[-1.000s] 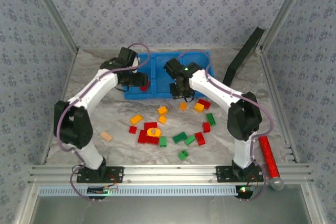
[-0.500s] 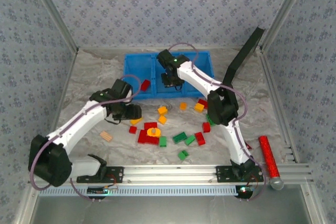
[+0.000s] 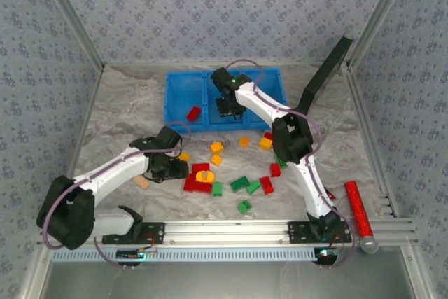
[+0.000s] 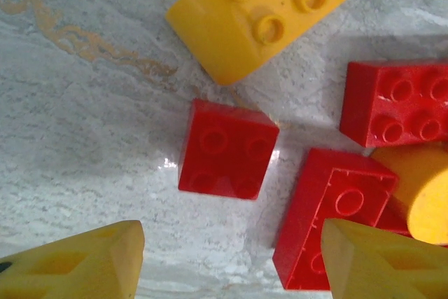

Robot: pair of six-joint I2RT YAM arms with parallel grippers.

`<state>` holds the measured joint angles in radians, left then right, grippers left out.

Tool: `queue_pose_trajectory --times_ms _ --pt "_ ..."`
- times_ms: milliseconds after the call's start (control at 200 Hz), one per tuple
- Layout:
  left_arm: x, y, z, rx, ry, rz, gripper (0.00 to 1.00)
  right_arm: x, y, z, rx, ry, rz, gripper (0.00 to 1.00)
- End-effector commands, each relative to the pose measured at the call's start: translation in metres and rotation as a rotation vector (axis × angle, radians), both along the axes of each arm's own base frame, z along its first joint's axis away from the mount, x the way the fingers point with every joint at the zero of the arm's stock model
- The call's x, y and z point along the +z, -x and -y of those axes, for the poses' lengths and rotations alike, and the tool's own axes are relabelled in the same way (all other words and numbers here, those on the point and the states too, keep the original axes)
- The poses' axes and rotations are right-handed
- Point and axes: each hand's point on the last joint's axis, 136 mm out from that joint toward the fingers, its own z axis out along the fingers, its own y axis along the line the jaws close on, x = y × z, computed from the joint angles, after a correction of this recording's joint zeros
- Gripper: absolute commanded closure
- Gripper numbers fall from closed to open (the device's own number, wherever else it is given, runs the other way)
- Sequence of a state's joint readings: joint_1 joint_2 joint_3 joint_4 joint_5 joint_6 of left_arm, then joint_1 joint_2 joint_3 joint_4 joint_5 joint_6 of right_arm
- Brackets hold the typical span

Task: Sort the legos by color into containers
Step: Place the lego in the container, then pick up the lego from the center of the table.

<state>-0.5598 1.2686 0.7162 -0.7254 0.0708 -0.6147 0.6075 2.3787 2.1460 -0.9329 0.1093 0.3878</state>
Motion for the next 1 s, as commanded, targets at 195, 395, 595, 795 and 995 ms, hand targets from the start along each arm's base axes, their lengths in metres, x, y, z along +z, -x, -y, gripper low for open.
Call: queue_pose_trajectory --times_ms 195,395,595,795,995 --pt "-0.016 -0.018 0.007 0.002 -0.015 0.041 0.33 0.019 0.005 -0.017 0.054 -0.043 0.020 0.46" --pt "-0.029 -0.014 0.003 -0.001 -0.046 0.011 0.36 0.041 0.010 -0.021 0.067 -0.066 0.043 0.45" --pt "-0.045 -0.007 0.000 -0.003 -0.063 -0.027 0.47 0.072 0.020 -0.019 0.134 -0.090 0.108 0.43" --pt "-0.049 -0.007 -0.001 -0.014 -0.078 -0.032 0.62 0.092 0.048 0.000 0.141 -0.068 0.104 0.43" --pt "-0.037 -0.015 0.004 -0.025 -0.063 -0.015 0.71 0.092 0.096 0.006 0.098 -0.133 0.054 0.43"
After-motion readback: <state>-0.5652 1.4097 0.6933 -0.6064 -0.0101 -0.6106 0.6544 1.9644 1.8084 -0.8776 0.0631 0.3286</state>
